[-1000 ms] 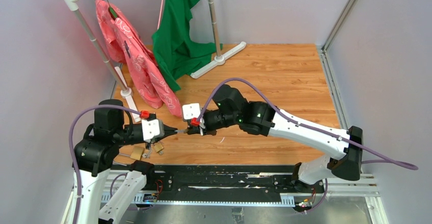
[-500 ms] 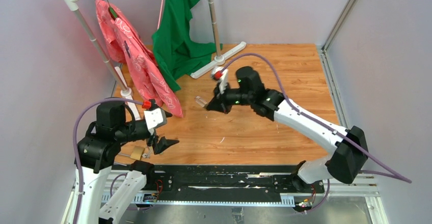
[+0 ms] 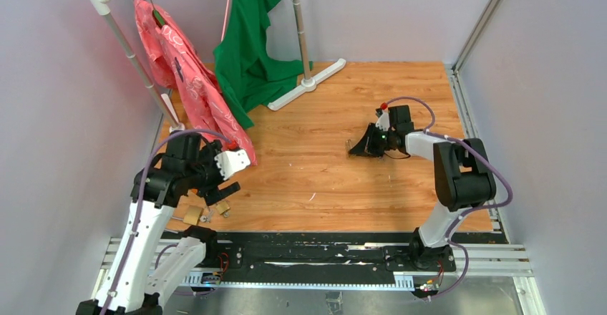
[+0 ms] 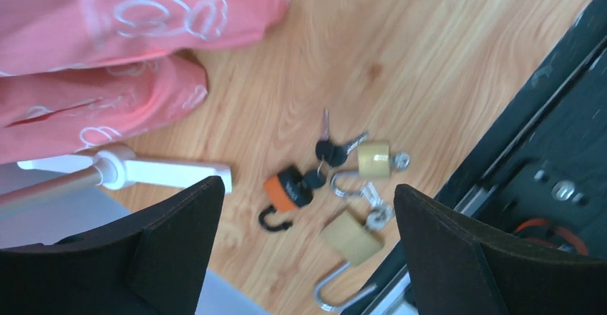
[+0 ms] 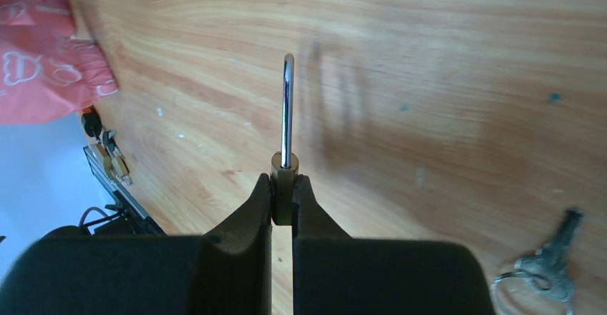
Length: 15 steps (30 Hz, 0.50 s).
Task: Lock with the key
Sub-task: Place the lock at the center of the board.
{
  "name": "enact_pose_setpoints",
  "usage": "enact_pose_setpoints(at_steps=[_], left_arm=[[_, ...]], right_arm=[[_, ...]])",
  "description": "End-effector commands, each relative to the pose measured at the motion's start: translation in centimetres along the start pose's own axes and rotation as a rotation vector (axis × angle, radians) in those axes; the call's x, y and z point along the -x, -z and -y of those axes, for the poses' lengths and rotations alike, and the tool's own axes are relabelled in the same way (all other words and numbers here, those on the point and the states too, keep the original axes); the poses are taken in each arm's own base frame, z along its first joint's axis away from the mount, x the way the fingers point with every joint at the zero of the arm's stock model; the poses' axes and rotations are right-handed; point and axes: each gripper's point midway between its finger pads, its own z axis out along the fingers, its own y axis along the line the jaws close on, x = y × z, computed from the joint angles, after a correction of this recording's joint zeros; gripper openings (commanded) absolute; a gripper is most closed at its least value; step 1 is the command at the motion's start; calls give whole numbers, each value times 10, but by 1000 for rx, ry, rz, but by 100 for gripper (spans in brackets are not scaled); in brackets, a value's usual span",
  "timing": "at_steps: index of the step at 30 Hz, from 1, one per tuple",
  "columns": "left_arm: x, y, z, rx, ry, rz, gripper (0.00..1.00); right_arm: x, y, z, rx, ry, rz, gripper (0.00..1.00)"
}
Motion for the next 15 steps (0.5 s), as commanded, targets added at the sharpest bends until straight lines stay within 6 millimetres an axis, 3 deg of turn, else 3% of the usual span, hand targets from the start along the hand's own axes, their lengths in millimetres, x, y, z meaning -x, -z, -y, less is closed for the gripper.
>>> enact_pose_setpoints(at_steps=[1, 6, 8, 11, 13, 15], left_arm=[[-51, -4, 5, -123, -273, -248, 93], [-87, -8, 33, -440, -536, -356, 85], [-99, -15, 34, -521, -628, -389, 77], [-120, -27, 43, -683, -760, -433, 72], [-133, -34, 48, -741, -821, -463, 73], [-140, -49, 52, -755, -870, -460, 78]], right_arm=[[6, -5, 17, 17, -67, -10, 0], [0, -10, 35, -37, -90, -26, 1], [-3, -8, 41, -67, -90, -38, 16], [-4, 1, 47, -135, -70, -23, 45], [-2, 9, 47, -176, -45, 3, 57], [5, 22, 47, -235, -2, 37, 63]])
